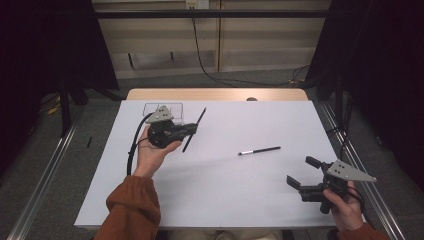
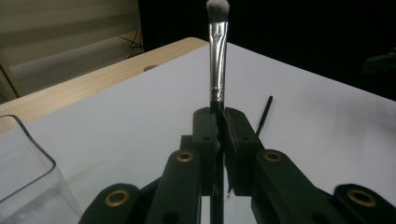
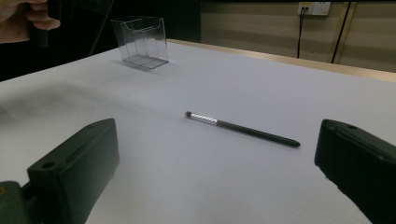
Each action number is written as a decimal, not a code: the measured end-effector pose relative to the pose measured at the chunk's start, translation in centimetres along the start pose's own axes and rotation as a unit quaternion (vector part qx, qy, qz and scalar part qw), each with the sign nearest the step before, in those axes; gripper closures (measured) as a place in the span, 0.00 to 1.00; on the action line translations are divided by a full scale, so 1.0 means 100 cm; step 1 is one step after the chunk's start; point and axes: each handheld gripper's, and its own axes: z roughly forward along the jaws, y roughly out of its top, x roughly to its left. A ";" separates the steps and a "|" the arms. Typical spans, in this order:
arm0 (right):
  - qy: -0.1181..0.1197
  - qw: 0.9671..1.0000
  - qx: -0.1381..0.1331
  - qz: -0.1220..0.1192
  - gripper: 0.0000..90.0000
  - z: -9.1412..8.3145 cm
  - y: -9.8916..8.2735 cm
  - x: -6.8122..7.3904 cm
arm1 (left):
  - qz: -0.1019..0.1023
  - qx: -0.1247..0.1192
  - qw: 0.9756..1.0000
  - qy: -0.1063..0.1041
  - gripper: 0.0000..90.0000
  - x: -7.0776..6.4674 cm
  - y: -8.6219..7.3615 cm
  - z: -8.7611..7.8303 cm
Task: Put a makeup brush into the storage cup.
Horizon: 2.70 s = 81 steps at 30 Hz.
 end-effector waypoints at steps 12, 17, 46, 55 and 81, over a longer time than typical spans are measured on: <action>0.002 1.000 0.000 0.000 0.00 0.001 0.000 0.000 | -0.008 -0.022 1.000 0.010 0.93 0.004 0.009 -0.016; 0.003 1.000 0.002 -0.002 0.00 0.001 0.000 0.000 | -0.009 -0.029 0.999 0.019 0.94 0.009 0.014 -0.020; 0.004 1.000 0.000 0.006 0.00 0.001 0.000 0.000 | -0.022 -0.053 0.996 0.069 0.94 0.039 0.036 -0.047; 0.005 1.000 0.000 0.004 0.00 0.001 0.000 0.000 | -0.021 -0.056 0.994 0.091 0.94 0.052 0.040 -0.052; 0.005 1.000 0.000 0.006 0.00 0.001 0.000 0.000 | -0.031 -0.060 0.985 0.157 0.94 0.092 0.051 -0.059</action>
